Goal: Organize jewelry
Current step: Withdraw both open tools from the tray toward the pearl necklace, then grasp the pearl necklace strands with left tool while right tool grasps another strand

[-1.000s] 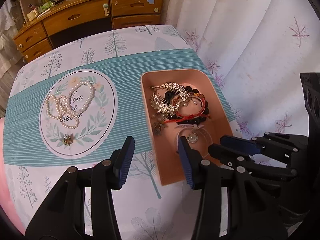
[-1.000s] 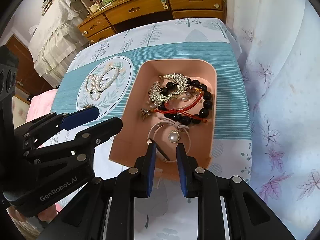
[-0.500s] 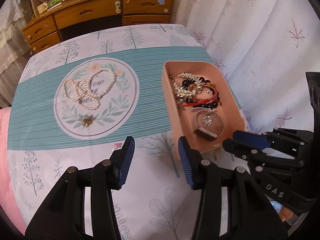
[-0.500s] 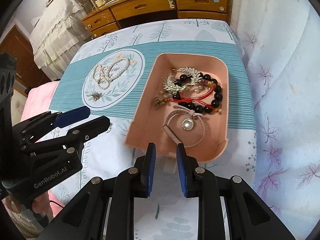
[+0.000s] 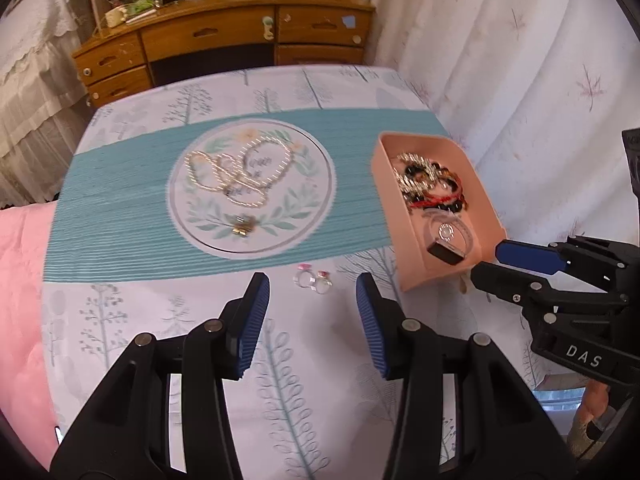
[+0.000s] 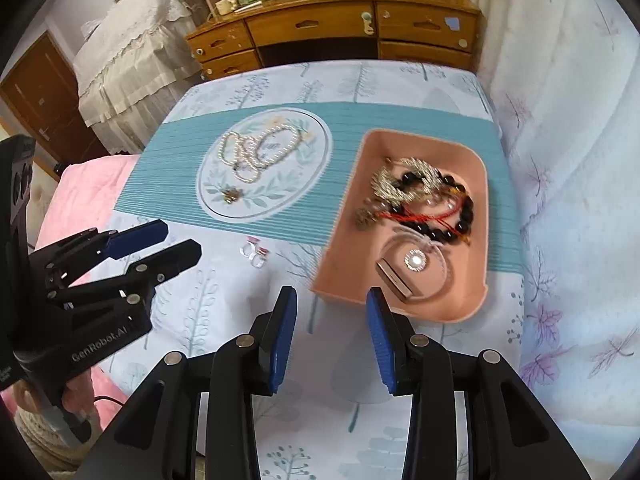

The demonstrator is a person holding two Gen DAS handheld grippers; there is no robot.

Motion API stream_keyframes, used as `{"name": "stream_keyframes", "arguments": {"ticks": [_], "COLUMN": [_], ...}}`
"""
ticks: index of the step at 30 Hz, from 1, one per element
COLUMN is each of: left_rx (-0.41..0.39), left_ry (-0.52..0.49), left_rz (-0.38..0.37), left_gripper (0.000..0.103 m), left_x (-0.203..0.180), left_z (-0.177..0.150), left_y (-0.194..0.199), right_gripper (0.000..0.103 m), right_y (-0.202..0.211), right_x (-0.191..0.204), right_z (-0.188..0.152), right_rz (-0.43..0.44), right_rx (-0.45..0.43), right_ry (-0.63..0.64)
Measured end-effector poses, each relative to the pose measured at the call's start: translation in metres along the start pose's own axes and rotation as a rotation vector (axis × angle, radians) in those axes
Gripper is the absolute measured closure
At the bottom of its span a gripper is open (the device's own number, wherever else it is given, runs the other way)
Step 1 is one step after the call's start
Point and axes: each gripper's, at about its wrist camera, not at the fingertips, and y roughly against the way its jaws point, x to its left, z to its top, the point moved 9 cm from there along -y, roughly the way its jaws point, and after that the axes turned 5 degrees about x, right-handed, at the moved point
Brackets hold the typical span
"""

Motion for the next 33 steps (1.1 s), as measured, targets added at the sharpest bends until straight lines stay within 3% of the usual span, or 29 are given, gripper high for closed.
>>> {"name": "stream_keyframes", "arguments": {"ticks": [5,10,17,22,25,33], "left_rx": [-0.06,-0.133,-0.154,-0.122,-0.056,0.124], "left_ry": [0.025,0.064,0.137,0.173,0.187,0.27], "left_rz": [0.026,0.067,0.14,0.179,0.182,0.109], "left_gripper": [0.061,0.048,0.048,0.048,0.048,0.048], "left_x": [0.03,0.064,0.12,0.156,0.172,0.188], "left_z": [0.015,0.039,0.08,0.11,0.123,0.122], "left_y": [0.037,0.071,0.077,0.046,0.0,-0.118], "right_gripper": [0.066,0.066,0.066,0.066,0.066,0.068], "right_y": [0.026,0.05,0.047,0.011,-0.029,-0.136], "right_x": [0.028,0.054,0.07,0.07,0.071,0.066], "right_z": [0.024,0.057,0.128,0.182,0.209,0.225], "right_rz": [0.006,0.016,0.046,0.026,0.013,0.017], "right_rx": [-0.053,-0.098,-0.094,-0.063,-0.018,0.119], "right_ry": [0.032,0.057,0.037,0.02,0.016,-0.007]}}
